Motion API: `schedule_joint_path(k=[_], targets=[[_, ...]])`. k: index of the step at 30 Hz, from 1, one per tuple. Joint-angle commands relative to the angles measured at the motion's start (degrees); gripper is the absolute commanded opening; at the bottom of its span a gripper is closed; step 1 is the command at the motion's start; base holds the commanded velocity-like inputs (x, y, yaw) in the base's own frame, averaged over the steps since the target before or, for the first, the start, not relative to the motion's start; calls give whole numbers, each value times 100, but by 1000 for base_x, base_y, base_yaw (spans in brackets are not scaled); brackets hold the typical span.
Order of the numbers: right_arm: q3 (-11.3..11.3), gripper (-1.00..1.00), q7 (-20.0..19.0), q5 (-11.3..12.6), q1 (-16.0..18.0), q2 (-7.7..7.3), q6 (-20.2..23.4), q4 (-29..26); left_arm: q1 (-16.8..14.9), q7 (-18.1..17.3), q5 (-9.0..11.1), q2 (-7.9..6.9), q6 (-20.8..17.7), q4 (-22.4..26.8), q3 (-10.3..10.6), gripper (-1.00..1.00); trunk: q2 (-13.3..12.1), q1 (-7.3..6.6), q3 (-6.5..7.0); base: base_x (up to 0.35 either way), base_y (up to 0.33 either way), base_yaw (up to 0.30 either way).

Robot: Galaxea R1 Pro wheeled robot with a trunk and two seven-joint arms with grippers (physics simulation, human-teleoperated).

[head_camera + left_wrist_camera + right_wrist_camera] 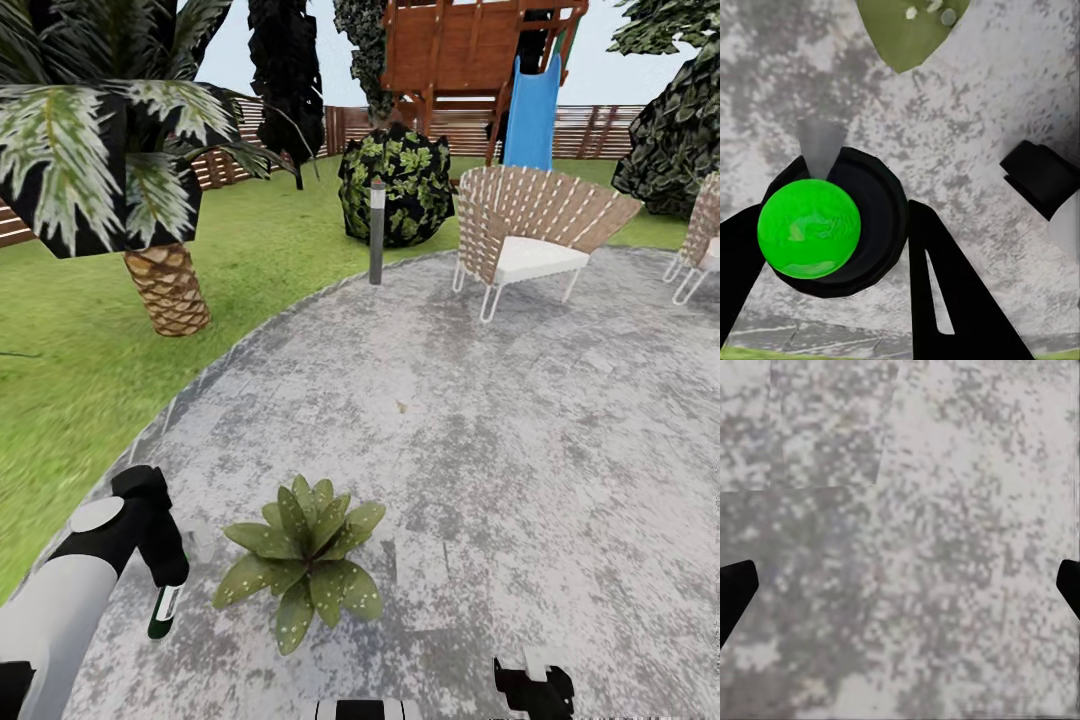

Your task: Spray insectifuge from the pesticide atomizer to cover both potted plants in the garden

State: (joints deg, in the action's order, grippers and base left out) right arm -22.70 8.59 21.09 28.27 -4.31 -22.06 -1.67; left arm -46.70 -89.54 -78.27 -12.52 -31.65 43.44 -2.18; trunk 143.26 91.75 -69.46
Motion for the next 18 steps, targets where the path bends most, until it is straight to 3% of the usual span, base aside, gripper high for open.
schedule_joint_path(k=[1,7,13,18], targets=[[-49,100,19,36,3,1,-9,0,1,-46,-39,3,-59,7,-16,-100,2,0,-4,42,23,-278],[-48,100,19,36,3,1,-9,0,1,-46,-61,-4,-54,7,-18,-100,2,0,-4,10,5,-195],[-51,100,13,25,3,-1,-17,8,-60,-46,-58,-13,-75,80,-25,-100,2,0,-4,0,0,-19],[-51,100,2,19,3,-8,-18,12,-332,-46,-92,68,-481,101,18,-100,2,0,-4,0,0,0]])
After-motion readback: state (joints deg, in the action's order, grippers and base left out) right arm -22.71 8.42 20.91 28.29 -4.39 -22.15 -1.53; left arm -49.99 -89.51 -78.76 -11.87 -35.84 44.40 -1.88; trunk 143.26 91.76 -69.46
